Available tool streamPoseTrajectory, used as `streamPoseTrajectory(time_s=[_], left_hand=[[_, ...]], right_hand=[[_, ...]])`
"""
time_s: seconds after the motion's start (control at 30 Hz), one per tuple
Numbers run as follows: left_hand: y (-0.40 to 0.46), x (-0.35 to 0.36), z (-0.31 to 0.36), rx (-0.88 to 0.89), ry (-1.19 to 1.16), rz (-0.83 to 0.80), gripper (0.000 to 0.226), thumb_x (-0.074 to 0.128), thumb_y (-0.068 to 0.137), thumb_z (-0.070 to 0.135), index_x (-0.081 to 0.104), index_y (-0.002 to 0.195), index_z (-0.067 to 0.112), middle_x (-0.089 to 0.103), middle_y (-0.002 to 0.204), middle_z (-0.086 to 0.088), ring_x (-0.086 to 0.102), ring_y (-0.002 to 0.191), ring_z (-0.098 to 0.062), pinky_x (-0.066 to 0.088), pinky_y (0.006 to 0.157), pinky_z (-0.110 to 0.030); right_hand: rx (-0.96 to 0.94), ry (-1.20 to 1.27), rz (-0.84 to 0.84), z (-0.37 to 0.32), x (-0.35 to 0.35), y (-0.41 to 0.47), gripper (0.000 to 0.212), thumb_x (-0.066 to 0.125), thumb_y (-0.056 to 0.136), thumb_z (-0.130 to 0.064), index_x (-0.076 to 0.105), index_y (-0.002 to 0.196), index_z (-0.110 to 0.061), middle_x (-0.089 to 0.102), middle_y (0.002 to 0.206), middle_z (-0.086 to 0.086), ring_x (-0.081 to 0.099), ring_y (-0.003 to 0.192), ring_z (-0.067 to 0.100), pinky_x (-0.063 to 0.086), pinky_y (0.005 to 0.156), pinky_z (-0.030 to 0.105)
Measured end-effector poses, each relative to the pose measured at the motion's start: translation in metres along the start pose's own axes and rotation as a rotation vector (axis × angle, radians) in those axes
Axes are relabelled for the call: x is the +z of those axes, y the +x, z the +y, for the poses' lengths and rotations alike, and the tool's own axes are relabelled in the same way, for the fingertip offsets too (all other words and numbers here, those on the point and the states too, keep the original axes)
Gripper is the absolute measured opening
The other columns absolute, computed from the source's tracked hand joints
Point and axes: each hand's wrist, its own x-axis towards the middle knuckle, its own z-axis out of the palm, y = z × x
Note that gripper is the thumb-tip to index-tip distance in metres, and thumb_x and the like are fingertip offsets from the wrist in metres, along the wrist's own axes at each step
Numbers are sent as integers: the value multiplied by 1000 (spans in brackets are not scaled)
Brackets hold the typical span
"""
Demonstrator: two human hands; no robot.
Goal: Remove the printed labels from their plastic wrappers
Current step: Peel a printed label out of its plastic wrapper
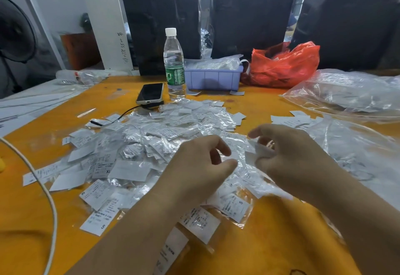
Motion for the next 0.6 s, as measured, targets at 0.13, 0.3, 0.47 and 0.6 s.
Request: streamPoseTrajectory(time_s=[0.13, 0.3, 0.47, 0.6], left_hand=[[0, 4, 1, 33, -8, -61, 20, 65, 86, 51, 57, 102, 42, 58, 77, 12, 54, 66, 6, 39, 53, -11], [2, 1, 2, 34, -26, -51, 22, 65, 86, 50, 59, 106, 43, 58, 88, 18, 55, 79, 8, 40, 57, -12], [2, 1, 2, 26, 12, 20, 20, 64, 88, 39, 55, 71, 32, 52, 75, 16, 49, 67, 7, 35, 52, -12], [3, 0, -1, -15, 18, 30, 19, 62, 89, 38, 57, 73, 28, 55, 70, 14, 49, 65, 7, 32, 52, -15]], right_hand=[[28, 334, -53, -11, -1, -1, 56, 79, 75, -12, 56, 117, -40, 59, 103, -16, 67, 78, 12, 60, 65, 31], [97, 612, -80, -14, -2, 2, 53, 79, 72, 1, 61, 111, -30, 63, 105, -2, 70, 80, 18, 61, 70, 32], [78, 537, -31, -10, 1, 2, 42, 74, 81, -2, 60, 99, -36, 66, 100, -7, 69, 81, 16, 61, 68, 33], [41, 419, 46, -8, 2, 3, 36, 74, 82, -7, 58, 92, -38, 66, 91, -5, 67, 76, 18, 61, 62, 35]])
